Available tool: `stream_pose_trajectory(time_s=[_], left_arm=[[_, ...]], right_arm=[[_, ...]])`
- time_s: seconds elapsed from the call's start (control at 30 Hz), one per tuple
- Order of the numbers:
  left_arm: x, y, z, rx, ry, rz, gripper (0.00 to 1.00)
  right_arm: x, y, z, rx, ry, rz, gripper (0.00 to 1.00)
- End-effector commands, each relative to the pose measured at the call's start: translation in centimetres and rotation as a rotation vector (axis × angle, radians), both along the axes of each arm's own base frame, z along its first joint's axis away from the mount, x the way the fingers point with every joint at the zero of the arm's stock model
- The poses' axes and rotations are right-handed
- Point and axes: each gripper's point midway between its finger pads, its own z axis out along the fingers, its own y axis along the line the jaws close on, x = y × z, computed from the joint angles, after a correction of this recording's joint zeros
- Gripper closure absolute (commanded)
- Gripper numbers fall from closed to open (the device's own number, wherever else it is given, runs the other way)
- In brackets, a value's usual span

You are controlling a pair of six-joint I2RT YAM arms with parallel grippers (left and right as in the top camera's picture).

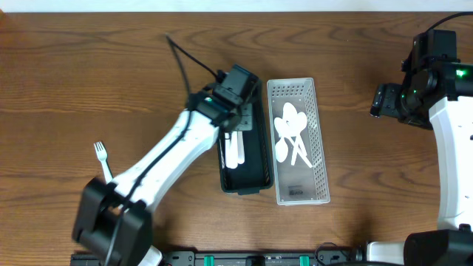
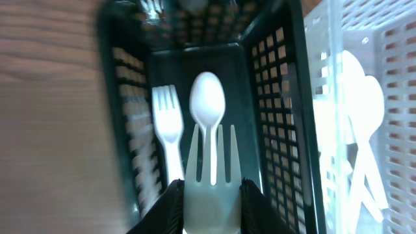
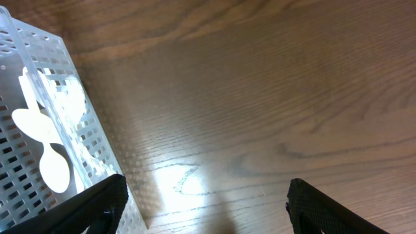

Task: Pack container
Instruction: 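Carry the fork into the dark green tray and open the gripper, then move the left gripper to the last white fork and grasp it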

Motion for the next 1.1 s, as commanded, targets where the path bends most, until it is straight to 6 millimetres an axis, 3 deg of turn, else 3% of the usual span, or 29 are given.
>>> stream_pose_trajectory(time_s=[0.0, 0.13, 0.27, 0.53, 0.67, 0.83, 0.9, 0.97, 1.07], left_arm=[[0.3, -0.6, -2.6, 0.015, 0.043, 0.011, 0.94], [0.6, -0.8, -5.1, 0.04, 0.076, 0.009, 0.93], [0.8, -0.9, -6.0, 0.046, 0.084, 0.008, 0.77], [1.2, -0.9, -5.3, 0.075, 0.051, -0.096, 0.47], [1.7, 0.7, -2.4, 0.095, 0.042, -0.079, 0.38], [3.5, 6.5, 5.3, 0.106, -0.073, 0.032, 0.26], [4.1, 11.1, 8.8, 0.101, -0.135, 0.133, 0.19], [4.1, 15.7, 10.7, 0.097, -0.168, 0.249, 0.17], [3.5, 22.9, 11.7, 0.109, -0.166, 0.433, 0.11]], right_arm=[[-0.1, -0.1, -0.1, -0.005, 0.009, 0.012, 0.18], [-0.1, -0.1, -0.1, -0.005, 0.009, 0.012, 0.18], [-0.1, -0.1, -0.1, -0.005, 0.009, 0.012, 0.18], [-0.1, -0.1, -0.1, -0.006, 0.008, 0.012, 0.18], [-0.1, -0.1, -0.1, -0.005, 0.009, 0.012, 0.18], [0.0, -0.1, -0.1, -0.006, 0.007, 0.012, 0.18], [-0.1, -0.1, -0.1, -0.006, 0.008, 0.012, 0.18], [-0.1, -0.1, -0.1, -0.006, 0.009, 0.012, 0.18], [-0.1, -0.1, -0.1, -0.006, 0.01, 0.012, 0.18]])
